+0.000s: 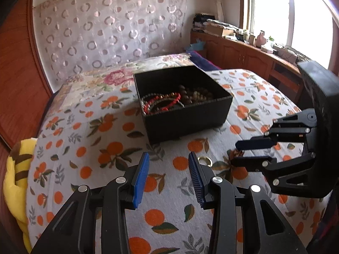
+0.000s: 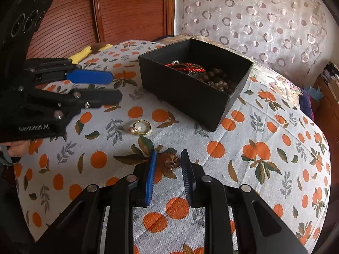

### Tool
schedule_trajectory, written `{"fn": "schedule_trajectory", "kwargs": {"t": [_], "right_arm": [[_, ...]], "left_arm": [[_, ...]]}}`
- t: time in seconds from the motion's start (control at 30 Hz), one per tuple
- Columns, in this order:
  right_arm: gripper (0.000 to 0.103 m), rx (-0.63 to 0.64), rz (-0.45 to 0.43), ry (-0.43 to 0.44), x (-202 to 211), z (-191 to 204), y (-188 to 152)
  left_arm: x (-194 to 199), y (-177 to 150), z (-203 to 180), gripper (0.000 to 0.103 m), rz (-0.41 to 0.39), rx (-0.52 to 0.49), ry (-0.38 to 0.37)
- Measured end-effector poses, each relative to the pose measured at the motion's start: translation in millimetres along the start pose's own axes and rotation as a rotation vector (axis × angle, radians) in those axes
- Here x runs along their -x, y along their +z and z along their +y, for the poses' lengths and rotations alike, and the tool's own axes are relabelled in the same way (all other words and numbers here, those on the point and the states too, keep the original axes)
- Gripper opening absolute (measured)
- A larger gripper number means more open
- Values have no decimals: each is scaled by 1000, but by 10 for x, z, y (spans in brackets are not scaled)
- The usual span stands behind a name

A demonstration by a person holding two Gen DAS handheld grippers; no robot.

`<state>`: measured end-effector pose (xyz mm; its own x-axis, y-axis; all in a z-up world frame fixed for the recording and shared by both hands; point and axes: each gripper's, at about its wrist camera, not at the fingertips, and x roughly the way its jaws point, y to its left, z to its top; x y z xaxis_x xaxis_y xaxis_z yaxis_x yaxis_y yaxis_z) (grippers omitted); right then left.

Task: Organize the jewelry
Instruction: 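Grasp the gold ring with the left gripper while the right gripper grasps the brown flower charm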

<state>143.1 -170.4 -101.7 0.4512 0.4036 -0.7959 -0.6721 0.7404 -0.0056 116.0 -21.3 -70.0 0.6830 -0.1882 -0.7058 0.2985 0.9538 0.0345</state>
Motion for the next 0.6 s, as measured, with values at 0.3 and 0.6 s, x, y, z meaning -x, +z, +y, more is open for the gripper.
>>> {"fn": "schedule_trajectory", "kwargs": {"t": [0.3, 0.6], "right_arm": [[17, -4, -21, -21, 127, -56, -69], [17, -54, -44, -40, 229, -253, -67]], "left_arm": [[-128, -27, -196, 50, 42, -46, -45], [-289, 20, -320, 50, 82, -77, -41]]}}
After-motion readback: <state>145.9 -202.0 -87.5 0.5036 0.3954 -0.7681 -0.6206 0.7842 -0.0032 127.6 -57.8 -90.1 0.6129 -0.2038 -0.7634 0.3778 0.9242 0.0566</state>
